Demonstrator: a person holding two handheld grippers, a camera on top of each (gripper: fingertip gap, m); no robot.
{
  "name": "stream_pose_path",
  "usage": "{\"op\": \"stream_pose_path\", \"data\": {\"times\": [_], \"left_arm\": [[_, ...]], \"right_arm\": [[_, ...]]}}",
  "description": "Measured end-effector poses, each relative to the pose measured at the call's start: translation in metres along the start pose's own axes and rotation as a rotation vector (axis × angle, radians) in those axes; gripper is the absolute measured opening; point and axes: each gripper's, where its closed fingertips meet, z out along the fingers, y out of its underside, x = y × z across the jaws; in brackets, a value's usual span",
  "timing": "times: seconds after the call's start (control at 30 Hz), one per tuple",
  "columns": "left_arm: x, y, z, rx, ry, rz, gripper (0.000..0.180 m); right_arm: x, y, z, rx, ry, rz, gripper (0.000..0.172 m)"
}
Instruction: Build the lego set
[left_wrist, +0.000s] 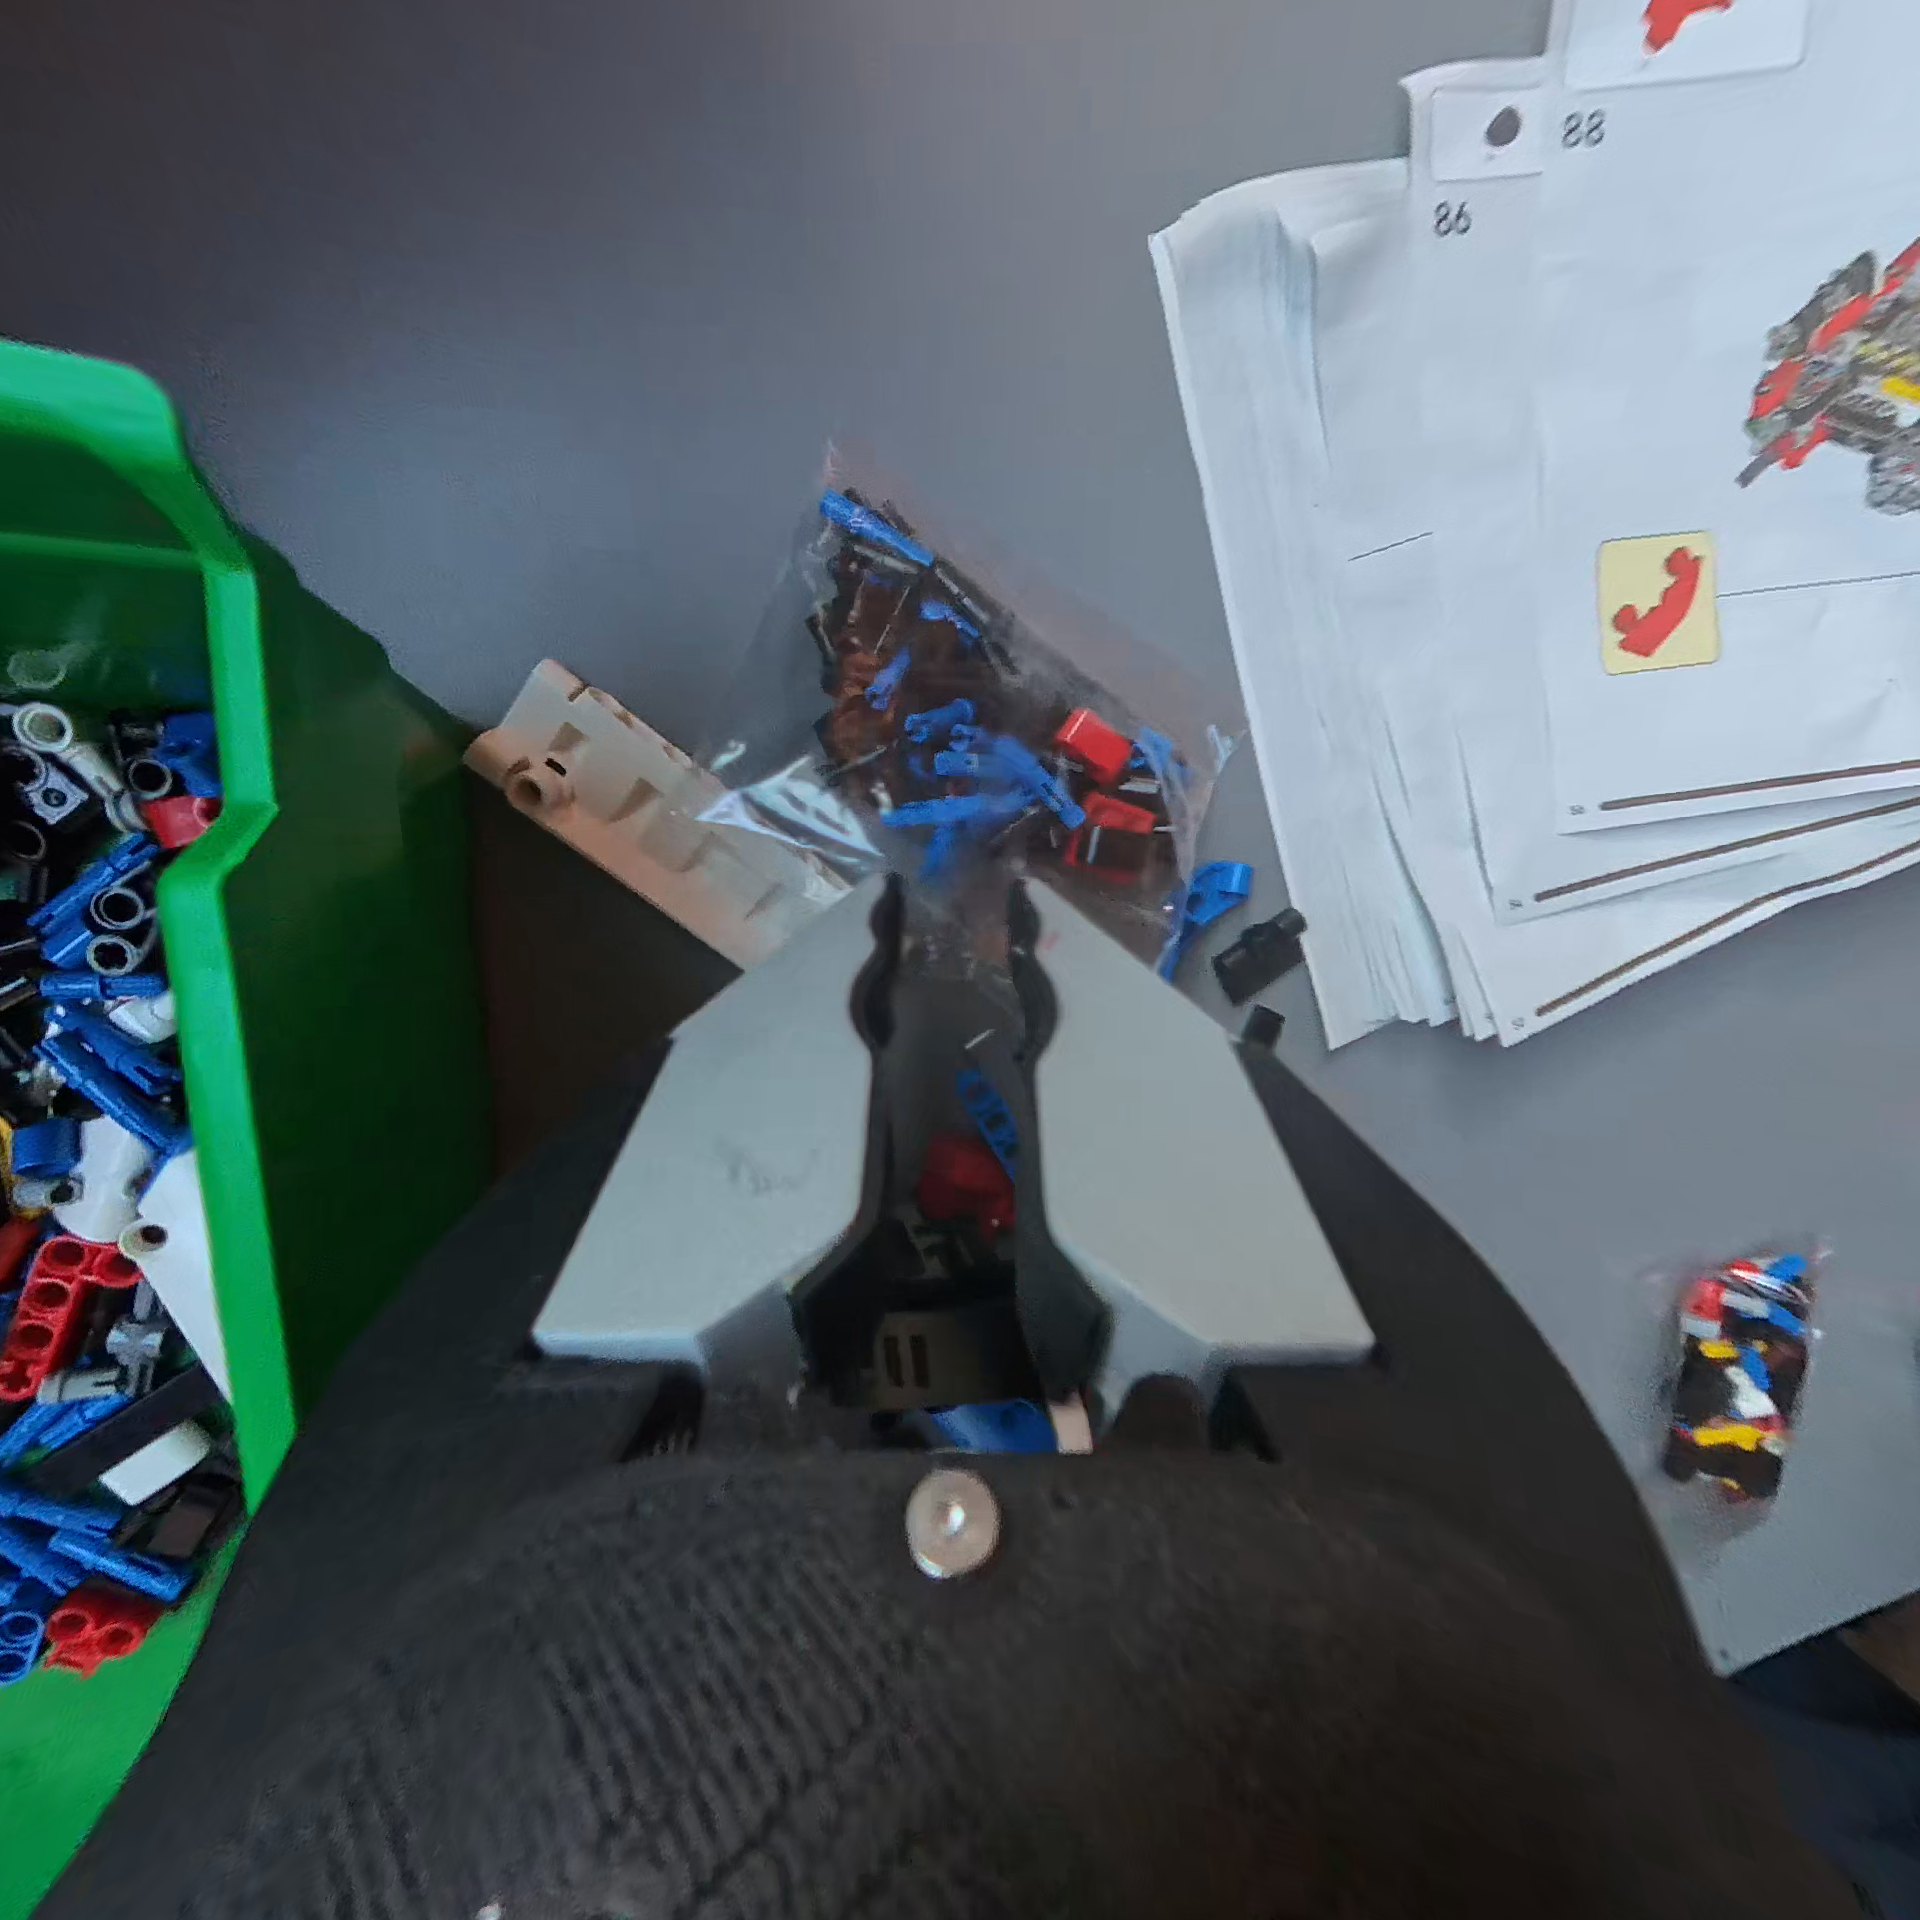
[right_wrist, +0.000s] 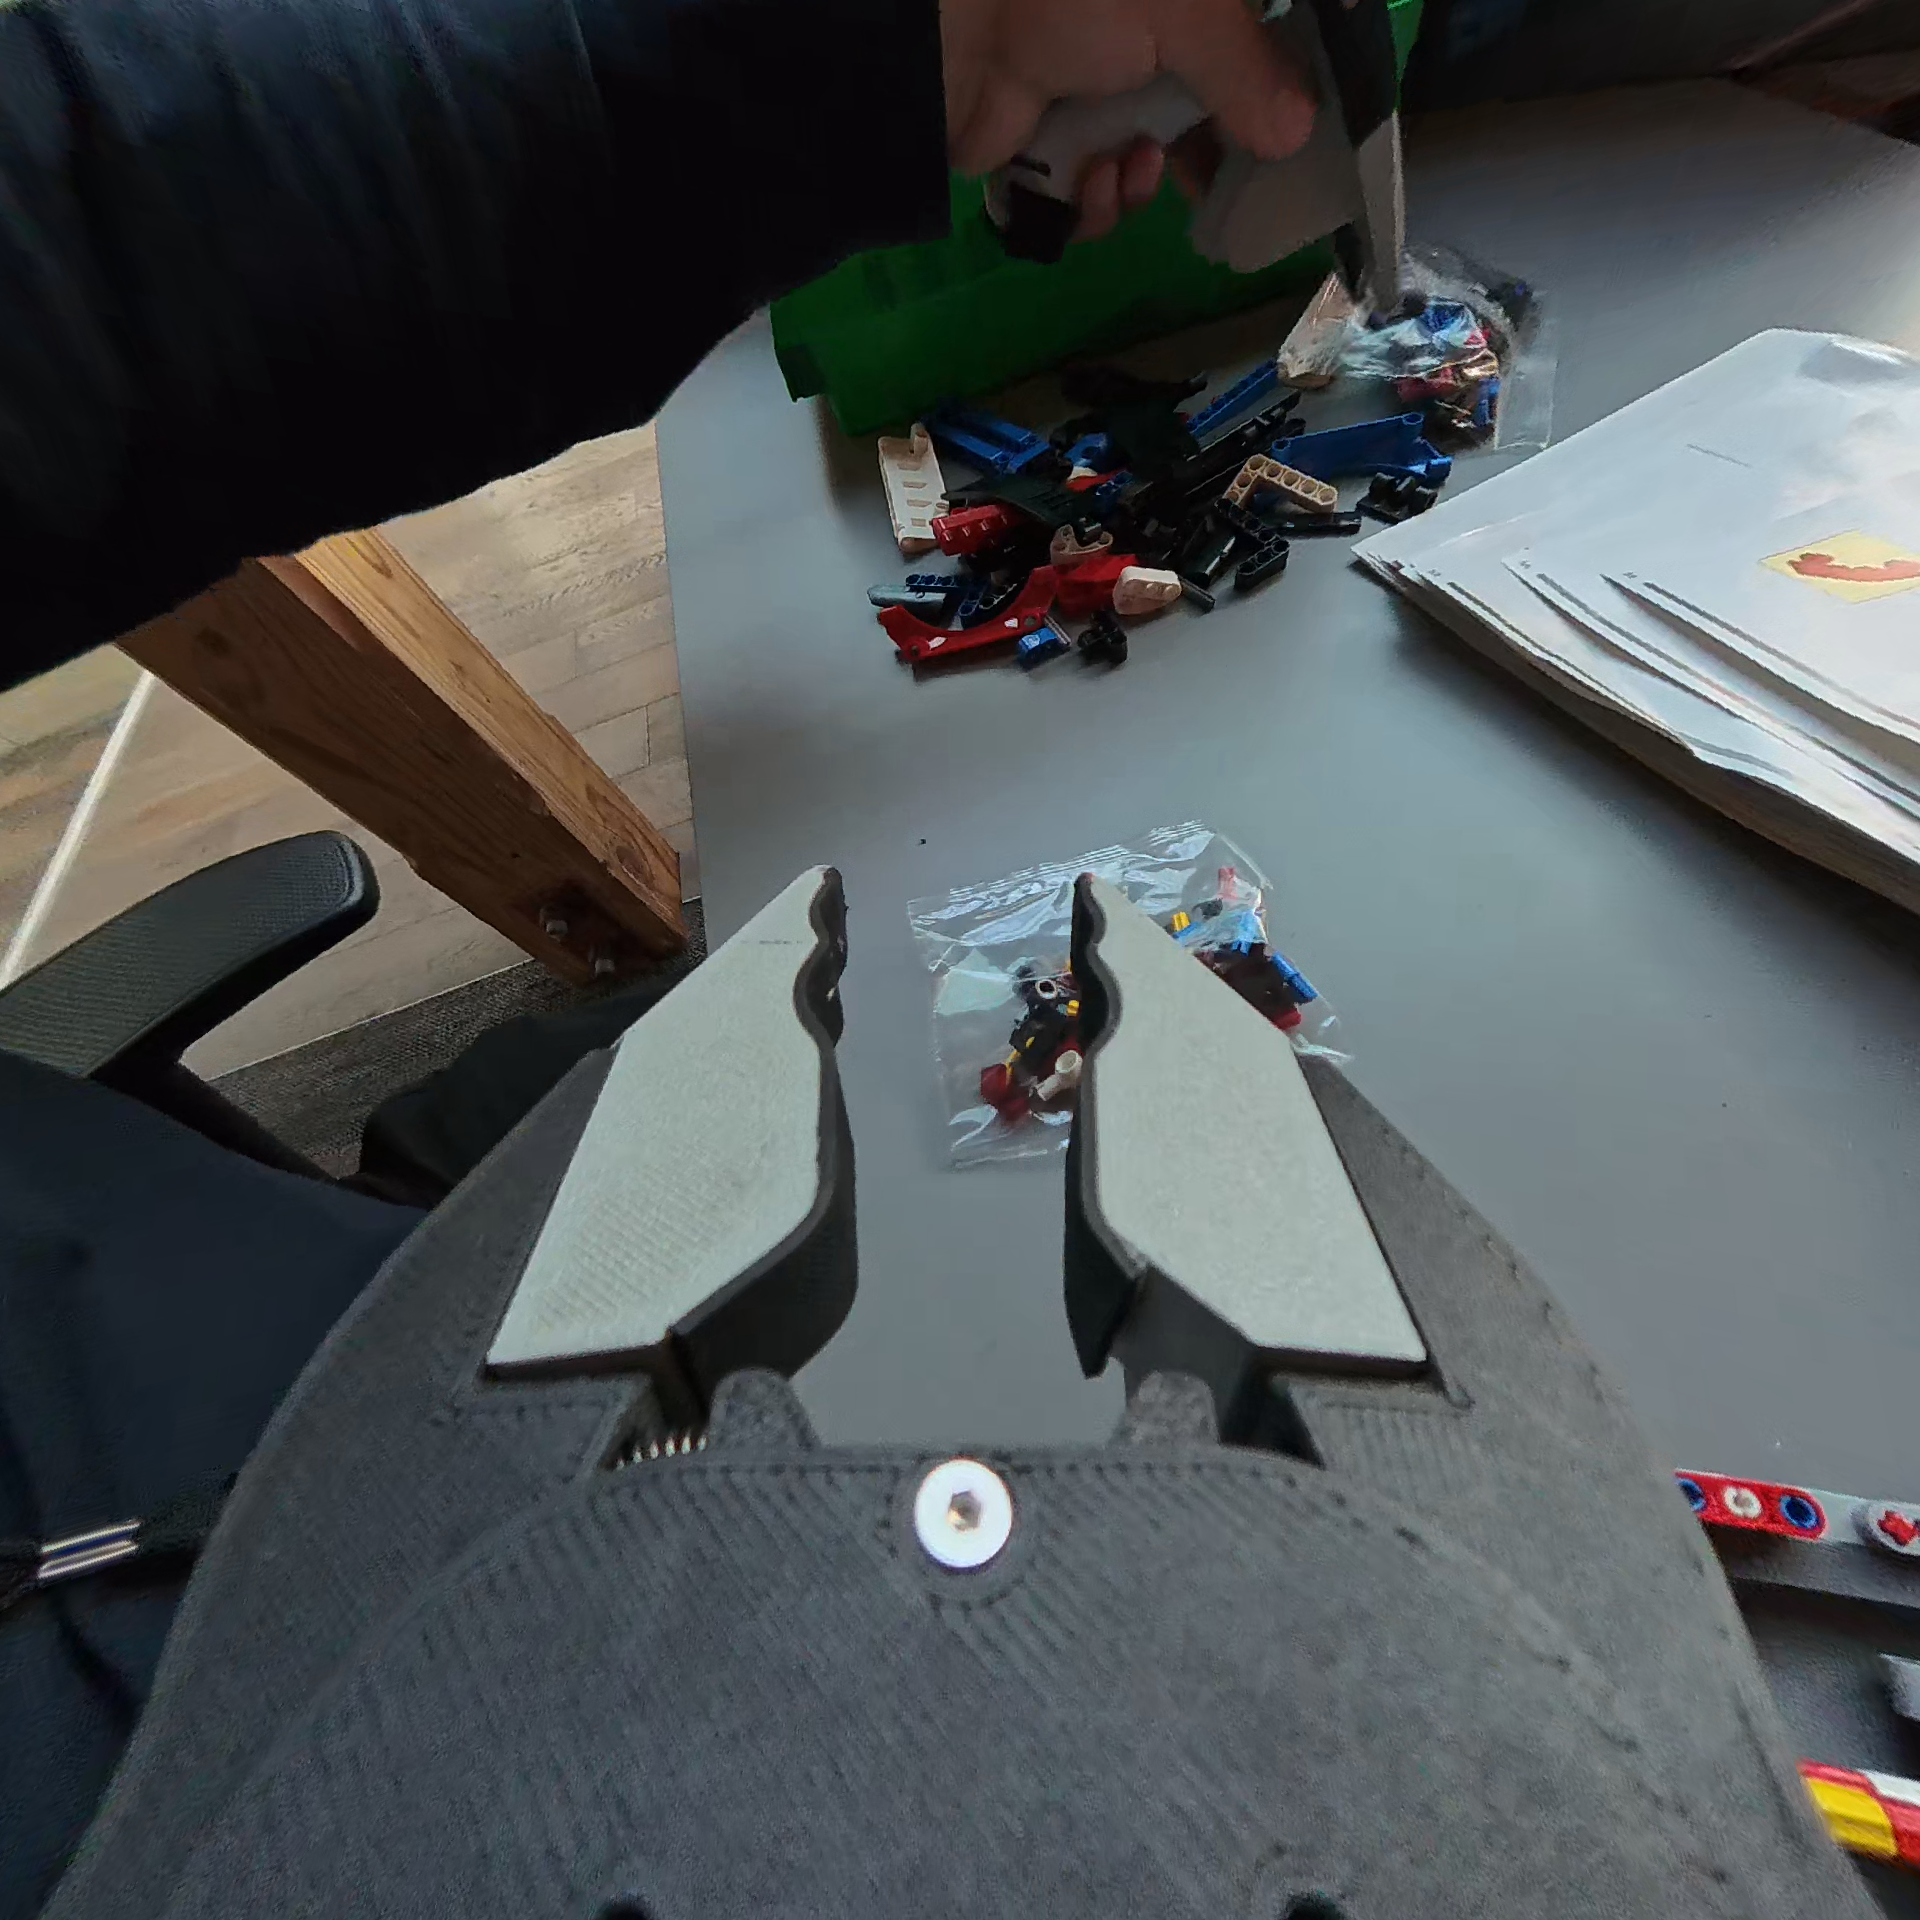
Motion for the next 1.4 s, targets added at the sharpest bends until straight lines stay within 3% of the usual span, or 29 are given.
{"op": "stream_pose_path", "data": {"times": [0.03, 0.07, 0.2, 0.37, 0.53, 0.8, 0.93, 1.03, 1.1, 1.27, 1.4], "left_arm": [[-0.002, 0.000, 0.002, -0.006, -0.010, 0.016, 0.002], [-0.002, -0.002, 0.002, 0.003, -0.010, 0.027, 0.000], [0.010, -0.013, -0.007, 0.049, 0.006, 0.086, 0.000], [0.025, -0.017, -0.028, 0.034, -0.042, 0.268, 0.000], [0.048, -0.019, -0.056, 0.049, -0.001, 0.404, 0.000], [0.094, 0.006, -0.106, 0.063, 0.151, 0.707, 0.000], [0.107, 0.023, -0.127, 0.072, 0.210, 0.826, 0.000], [0.107, 0.030, -0.139, 0.066, 0.199, 0.855, 0.000], [0.109, 0.035, -0.147, 0.073, 0.211, 0.869, 0.000], [0.111, 0.045, -0.158, 0.071, 0.199, 0.903, 0.000], [0.111, 0.047, -0.160, 0.074, 0.184, 0.913, 0.000]], "right_arm": [[0.000, 0.000, -0.001, 0.001, 0.002, 0.000, 0.041], [0.000, -0.001, -0.002, 0.005, 0.004, 0.001, 0.041], [-0.001, -0.004, -0.005, 0.027, -0.009, 0.021, 0.040], [-0.004, -0.005, 0.005, 0.050, -0.075, 0.114, 0.040], [0.000, -0.036, 0.021, 0.148, -0.196, 0.279, 0.038], [0.070, -0.110, 0.063, 0.297, -0.311, 0.589, 0.058], [0.103, -0.116, 0.105, 0.310, -0.339, 0.711, 0.060], [0.109, -0.118, 0.127, 0.409, -0.450, 0.854, 0.062], [0.107, -0.118, 0.135, 0.496, -0.537, 0.920, 0.052], [0.087, -0.121, 0.151, 0.542, -0.693, 0.947, 0.022], [0.090, -0.125, 0.159, 0.514, -0.672, 0.924, 0.022]]}}
